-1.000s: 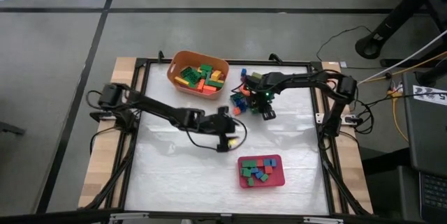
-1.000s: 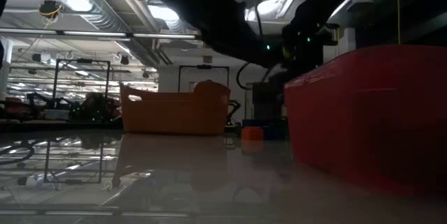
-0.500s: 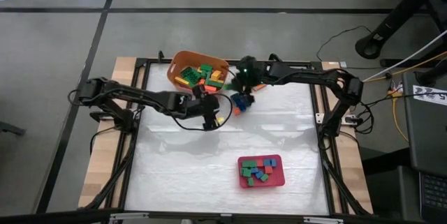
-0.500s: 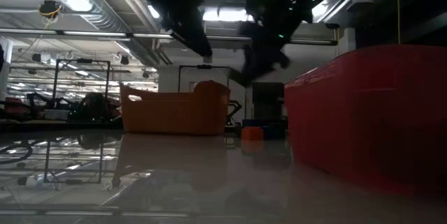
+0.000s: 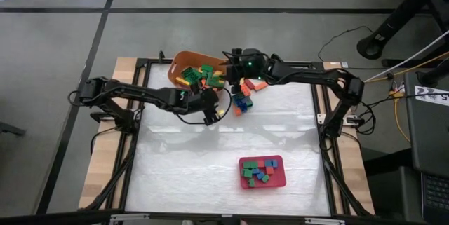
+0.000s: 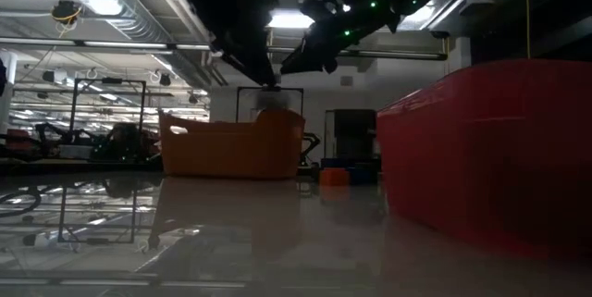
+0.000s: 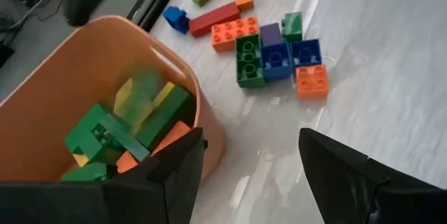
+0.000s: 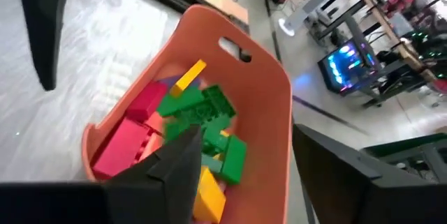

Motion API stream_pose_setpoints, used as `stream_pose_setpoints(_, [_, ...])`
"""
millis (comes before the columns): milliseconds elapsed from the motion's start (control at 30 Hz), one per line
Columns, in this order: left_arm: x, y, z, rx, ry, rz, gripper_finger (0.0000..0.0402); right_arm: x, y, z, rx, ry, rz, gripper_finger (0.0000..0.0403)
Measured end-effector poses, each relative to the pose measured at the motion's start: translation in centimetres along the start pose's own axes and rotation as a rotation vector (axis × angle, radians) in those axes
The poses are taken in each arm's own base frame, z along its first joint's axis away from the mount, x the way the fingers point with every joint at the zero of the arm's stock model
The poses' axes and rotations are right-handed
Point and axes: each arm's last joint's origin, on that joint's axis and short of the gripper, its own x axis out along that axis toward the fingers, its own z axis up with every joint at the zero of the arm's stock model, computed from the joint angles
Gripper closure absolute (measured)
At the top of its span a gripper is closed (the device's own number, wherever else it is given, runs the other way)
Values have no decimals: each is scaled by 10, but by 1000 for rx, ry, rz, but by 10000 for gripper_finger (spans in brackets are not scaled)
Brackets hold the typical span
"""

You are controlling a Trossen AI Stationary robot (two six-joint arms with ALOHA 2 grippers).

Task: Sort blocks by size
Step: Put the large green game piece into the orange bin, then put the small green game piece into the red bin

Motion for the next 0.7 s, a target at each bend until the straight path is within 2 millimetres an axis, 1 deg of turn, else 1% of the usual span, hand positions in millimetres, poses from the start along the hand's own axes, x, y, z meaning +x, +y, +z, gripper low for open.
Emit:
stream_pose_setpoints(133, [2,4,0,-12,5,10,180,8,2,-8,5,43,-21,171])
stream_pose_setpoints(267, [6,11,2,-33,2,25,180,8,4,-11,-5,152,-85,171])
stream_pose_setpoints(367, [10,20,9,-87,-44,41,180,-3,0,-11,-24,266,-159,171])
stream_pose_setpoints(467, [16,34,17,-137,-106,69,180,-18,-4,-7,-44,340,-193,171])
stream_pose_setpoints(567, [26,51,21,-189,-135,111,180,-34,-6,-4,-51,388,-175,171])
stream_pose_setpoints(700, [47,67,16,-216,-87,165,180,-58,-7,0,-39,436,-134,171])
